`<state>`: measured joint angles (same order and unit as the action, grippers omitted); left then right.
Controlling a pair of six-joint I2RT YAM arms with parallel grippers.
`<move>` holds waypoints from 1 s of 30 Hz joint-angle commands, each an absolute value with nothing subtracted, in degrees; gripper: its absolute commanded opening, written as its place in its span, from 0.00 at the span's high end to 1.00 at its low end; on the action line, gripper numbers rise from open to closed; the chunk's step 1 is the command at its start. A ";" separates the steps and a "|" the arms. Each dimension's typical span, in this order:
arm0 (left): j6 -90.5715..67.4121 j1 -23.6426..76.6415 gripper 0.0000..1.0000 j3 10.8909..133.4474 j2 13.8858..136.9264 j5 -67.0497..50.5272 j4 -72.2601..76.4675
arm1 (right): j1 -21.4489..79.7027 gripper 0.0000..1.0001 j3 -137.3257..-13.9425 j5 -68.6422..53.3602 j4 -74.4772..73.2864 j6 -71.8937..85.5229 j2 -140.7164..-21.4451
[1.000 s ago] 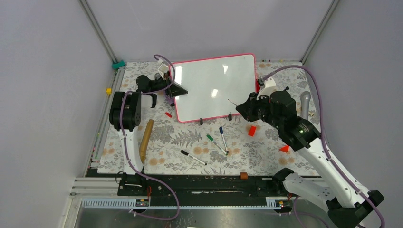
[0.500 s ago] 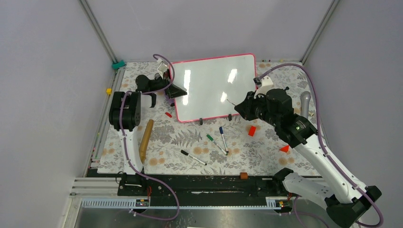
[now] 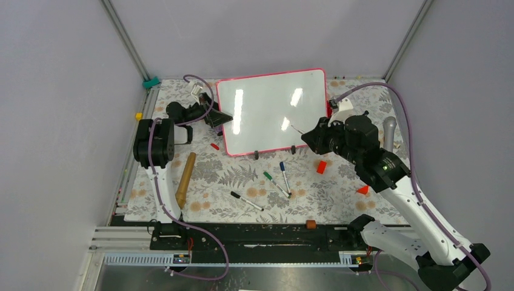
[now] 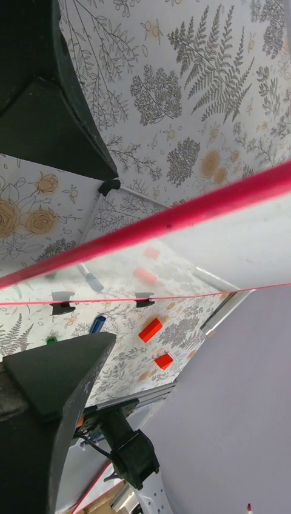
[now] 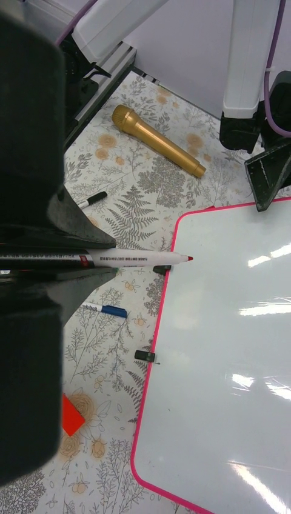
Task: Write a sentence on the whiteboard
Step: Move the whiteboard to the center of the board.
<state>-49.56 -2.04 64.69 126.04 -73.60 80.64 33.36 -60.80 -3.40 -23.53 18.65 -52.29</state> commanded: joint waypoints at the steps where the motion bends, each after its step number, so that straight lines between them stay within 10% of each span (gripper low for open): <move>1: -45.36 -1.76 0.01 62.56 120.80 -72.07 84.35 | 33.22 1.00 -60.89 -1.52 -22.44 18.19 -50.84; 30: -43.93 -0.70 0.34 61.60 119.66 -73.00 84.37 | 33.22 1.00 -60.03 -1.10 -21.66 18.80 -51.07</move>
